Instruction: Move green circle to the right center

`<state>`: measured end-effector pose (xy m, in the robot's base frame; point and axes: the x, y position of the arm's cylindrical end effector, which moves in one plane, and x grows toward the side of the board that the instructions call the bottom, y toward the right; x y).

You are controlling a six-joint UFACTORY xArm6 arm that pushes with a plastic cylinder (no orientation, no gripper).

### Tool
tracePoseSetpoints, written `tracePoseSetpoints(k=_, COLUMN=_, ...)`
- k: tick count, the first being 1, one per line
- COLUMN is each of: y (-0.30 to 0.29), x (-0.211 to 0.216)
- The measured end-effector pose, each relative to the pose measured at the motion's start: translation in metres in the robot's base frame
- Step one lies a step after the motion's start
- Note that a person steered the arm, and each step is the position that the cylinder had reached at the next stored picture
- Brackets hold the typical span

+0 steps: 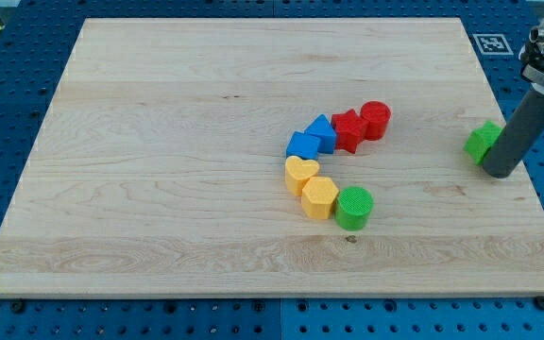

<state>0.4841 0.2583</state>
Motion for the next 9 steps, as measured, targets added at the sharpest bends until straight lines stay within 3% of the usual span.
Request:
tracePoseSetpoints(k=3, y=-0.033, x=0.012)
tracePoseSetpoints(k=4, y=-0.083, x=0.020)
tracePoseSetpoints(k=7, y=-0.108, x=0.113)
tracePoseSetpoints(k=8, y=-0.162, x=0.132)
tracePoseSetpoints(k=9, y=-0.200, x=0.110)
